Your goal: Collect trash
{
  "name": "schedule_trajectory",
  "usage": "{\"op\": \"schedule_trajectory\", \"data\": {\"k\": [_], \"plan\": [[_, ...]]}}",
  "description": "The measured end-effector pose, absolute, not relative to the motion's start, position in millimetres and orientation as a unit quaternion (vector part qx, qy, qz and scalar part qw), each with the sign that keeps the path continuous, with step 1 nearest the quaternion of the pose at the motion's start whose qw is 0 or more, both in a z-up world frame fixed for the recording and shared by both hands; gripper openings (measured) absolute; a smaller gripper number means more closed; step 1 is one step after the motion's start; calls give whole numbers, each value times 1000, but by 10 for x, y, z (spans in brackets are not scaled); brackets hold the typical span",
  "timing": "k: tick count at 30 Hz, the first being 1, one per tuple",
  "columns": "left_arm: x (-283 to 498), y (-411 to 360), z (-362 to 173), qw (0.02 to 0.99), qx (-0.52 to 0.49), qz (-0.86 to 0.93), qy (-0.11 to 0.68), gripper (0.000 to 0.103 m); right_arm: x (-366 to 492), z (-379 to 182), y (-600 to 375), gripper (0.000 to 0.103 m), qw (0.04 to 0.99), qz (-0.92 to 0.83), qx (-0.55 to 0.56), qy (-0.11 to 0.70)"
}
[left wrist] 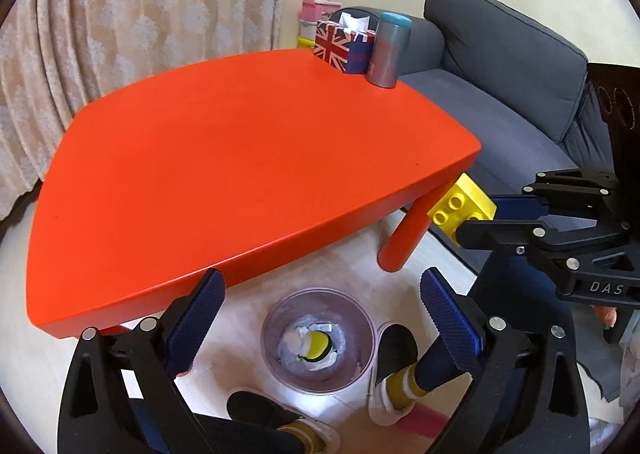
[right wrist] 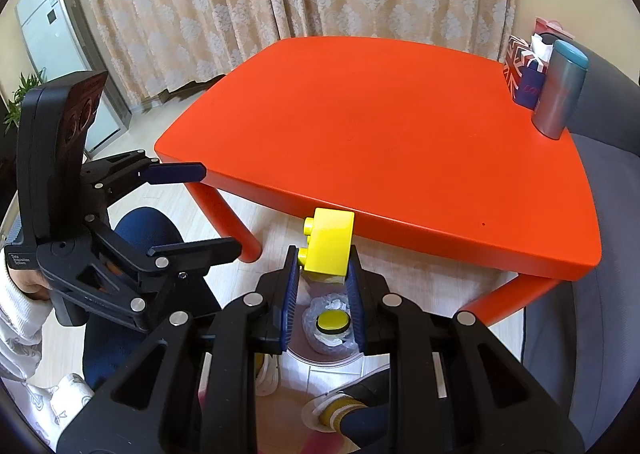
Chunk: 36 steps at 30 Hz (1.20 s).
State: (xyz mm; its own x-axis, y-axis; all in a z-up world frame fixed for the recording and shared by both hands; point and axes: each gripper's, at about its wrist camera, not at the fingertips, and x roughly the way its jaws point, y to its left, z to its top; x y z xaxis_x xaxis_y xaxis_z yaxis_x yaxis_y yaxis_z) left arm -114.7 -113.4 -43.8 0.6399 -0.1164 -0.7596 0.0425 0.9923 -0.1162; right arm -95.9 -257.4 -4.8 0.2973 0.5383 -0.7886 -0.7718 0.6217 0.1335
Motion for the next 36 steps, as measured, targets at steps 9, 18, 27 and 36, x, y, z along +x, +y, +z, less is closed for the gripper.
{"op": "schedule_trajectory", "data": {"k": [9,18,27,36], "plan": [[-1176,-1098,-400,906,-46,-38,420,95,-974,-49,-2570,23,793,414,-138,425],[-1264,-998,-331,910,-56,-32,410,95,-980,-60,-2543,23,792,413,-140,427],[-1303,-870,-302,910,-60,-21,409,95,-934,-89,-2467,33,787,422,-140,428],[-1316,-837,-314,909,-63,-16,411,95,-875,-87,-2528,97,800,401,-123,428]]}}
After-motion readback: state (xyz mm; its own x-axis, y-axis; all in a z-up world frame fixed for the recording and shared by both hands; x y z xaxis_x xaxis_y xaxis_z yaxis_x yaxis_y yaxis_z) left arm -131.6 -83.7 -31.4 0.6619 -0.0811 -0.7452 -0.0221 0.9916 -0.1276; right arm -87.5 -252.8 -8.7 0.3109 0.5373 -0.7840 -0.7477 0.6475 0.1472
